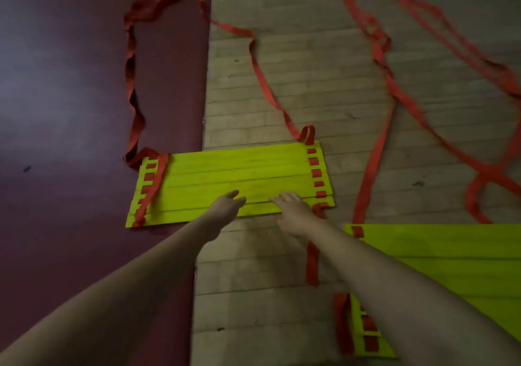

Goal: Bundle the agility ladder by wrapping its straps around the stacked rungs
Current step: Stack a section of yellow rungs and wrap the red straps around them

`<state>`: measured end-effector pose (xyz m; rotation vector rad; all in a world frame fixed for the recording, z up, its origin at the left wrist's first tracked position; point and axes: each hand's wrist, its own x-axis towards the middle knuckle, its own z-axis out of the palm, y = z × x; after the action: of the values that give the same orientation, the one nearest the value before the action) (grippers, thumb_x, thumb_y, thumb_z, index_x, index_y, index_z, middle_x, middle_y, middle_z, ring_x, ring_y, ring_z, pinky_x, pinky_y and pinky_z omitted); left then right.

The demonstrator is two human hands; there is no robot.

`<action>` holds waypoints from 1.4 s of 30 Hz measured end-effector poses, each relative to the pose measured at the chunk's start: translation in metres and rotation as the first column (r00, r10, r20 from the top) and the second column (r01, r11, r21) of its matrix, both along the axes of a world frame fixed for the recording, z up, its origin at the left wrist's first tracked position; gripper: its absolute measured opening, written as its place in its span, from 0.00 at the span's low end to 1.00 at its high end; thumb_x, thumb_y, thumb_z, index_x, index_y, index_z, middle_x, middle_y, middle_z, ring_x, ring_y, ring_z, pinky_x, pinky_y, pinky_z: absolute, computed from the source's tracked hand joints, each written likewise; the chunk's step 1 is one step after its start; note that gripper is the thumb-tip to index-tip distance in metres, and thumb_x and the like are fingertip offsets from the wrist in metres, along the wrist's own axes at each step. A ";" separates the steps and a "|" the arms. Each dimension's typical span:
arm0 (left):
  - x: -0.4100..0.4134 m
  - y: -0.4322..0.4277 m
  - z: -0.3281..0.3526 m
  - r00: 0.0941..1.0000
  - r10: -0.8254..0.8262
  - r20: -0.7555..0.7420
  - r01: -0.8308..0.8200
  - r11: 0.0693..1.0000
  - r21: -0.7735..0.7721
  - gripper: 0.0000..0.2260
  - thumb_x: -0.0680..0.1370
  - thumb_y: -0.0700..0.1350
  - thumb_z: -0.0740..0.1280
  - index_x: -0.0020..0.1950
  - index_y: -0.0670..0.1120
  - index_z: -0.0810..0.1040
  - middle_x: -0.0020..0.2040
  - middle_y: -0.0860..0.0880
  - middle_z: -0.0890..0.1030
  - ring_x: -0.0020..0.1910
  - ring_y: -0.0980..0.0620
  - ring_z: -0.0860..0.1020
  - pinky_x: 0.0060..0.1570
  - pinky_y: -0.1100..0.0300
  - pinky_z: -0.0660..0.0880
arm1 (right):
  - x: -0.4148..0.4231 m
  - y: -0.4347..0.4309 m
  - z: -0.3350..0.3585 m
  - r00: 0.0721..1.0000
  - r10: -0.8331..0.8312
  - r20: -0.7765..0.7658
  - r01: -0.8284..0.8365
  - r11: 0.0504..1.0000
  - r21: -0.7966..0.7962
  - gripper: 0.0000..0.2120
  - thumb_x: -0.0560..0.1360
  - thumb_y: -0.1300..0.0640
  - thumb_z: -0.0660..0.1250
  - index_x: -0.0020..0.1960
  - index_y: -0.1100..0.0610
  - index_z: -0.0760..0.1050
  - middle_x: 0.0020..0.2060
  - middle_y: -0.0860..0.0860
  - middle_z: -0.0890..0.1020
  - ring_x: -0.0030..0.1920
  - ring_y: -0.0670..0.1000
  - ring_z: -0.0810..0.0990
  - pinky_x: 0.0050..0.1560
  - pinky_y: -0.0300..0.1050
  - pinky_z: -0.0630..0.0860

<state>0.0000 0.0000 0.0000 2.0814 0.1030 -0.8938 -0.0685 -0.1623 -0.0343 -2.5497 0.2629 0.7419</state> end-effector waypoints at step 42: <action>-0.066 0.060 -0.060 0.647 0.715 -0.267 -0.747 0.663 -0.035 0.12 0.80 0.38 0.65 0.61 0.36 0.72 0.50 0.40 0.76 0.50 0.42 0.77 0.47 0.50 0.76 | -0.114 0.091 -0.010 0.996 0.085 0.024 -0.080 0.985 -0.151 0.27 0.81 0.49 0.58 0.77 0.53 0.53 0.72 0.52 0.57 0.71 0.57 0.56 0.68 0.57 0.63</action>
<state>-0.0656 0.0600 -0.0603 1.5519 0.9271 -0.5870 -0.1826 -0.0714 -0.0446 -2.7264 0.2113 0.7384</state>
